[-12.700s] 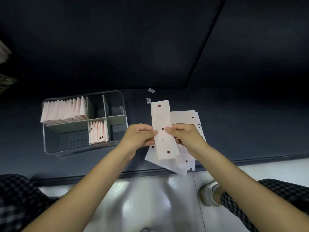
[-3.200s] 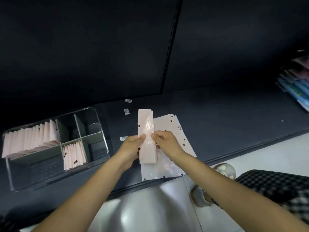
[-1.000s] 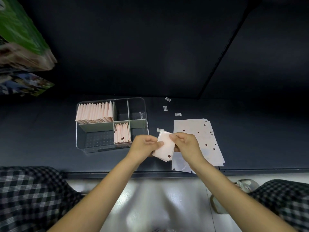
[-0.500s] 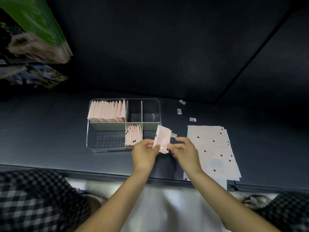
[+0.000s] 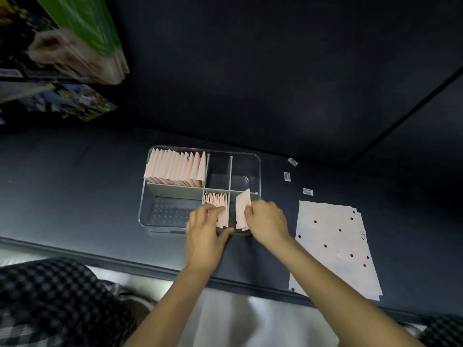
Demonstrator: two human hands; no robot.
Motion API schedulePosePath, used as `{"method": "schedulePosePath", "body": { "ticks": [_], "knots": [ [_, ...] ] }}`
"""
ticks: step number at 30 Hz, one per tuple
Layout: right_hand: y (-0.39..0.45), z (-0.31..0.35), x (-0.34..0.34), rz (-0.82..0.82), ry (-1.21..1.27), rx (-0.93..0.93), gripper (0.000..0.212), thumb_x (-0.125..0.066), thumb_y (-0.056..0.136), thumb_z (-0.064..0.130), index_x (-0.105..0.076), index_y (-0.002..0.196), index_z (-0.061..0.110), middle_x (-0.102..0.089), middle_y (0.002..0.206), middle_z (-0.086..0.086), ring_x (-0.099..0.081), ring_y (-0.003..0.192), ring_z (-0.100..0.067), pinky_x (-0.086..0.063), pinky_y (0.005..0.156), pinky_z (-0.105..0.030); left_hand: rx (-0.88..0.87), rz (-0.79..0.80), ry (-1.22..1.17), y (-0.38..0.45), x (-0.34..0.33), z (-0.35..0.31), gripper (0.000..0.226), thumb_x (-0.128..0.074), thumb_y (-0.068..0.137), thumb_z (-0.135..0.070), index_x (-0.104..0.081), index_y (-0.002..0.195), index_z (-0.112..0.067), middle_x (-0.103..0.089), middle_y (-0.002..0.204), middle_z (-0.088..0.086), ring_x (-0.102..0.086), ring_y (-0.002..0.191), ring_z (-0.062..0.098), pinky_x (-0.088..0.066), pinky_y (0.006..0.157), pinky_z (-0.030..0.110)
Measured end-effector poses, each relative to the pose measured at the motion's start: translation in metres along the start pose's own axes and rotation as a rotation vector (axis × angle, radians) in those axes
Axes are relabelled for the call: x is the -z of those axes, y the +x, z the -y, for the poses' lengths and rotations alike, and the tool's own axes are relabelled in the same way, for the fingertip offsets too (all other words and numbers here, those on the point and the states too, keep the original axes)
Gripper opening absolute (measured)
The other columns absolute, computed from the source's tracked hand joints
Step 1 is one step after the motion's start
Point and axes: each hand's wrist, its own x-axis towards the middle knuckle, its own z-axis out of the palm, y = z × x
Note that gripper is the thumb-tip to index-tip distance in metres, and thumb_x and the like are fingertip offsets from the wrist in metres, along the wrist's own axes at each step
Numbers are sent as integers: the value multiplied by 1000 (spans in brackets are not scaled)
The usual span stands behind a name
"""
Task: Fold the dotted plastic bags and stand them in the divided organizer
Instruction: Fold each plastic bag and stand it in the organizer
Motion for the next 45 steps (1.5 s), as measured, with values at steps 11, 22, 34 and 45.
{"method": "schedulePosePath", "body": {
  "ticks": [11,22,34,45],
  "knots": [
    [9,14,-26,103,-220,135,23,-45,91,15,-65,100,9,-67,102,-15,-62,95,-36,-36,65,-30,-96,-3,-16,-3,-6,21,47,-85,65,-25,-68,107,-15,-57,110,8,-51,101,29,-46,85,40],
    [15,12,-27,352,-112,143,38,-34,96,13,-56,127,12,-60,123,-16,-56,112,-35,-45,84,-35,-122,38,127,-6,-11,5,70,-81,69,-22,-51,131,-13,-49,133,11,-41,125,31,-28,107,45],
    [-70,-142,11,66,82,299,46,-52,94,35,-47,137,18,-51,138,-1,-43,128,-19,-30,106,-25,-157,191,351,-3,-17,-9,58,-67,85,-34,-47,136,-17,-31,152,10,-15,144,32,-5,117,51],
    [-125,-308,-5,176,-319,505,88,-65,84,45,-20,147,5,-11,156,-8,-15,143,-28,-3,118,-34,-642,848,308,-80,-94,-64,85,-54,87,-52,-8,151,-21,11,157,-6,16,143,10,18,112,22]
  ]
}}
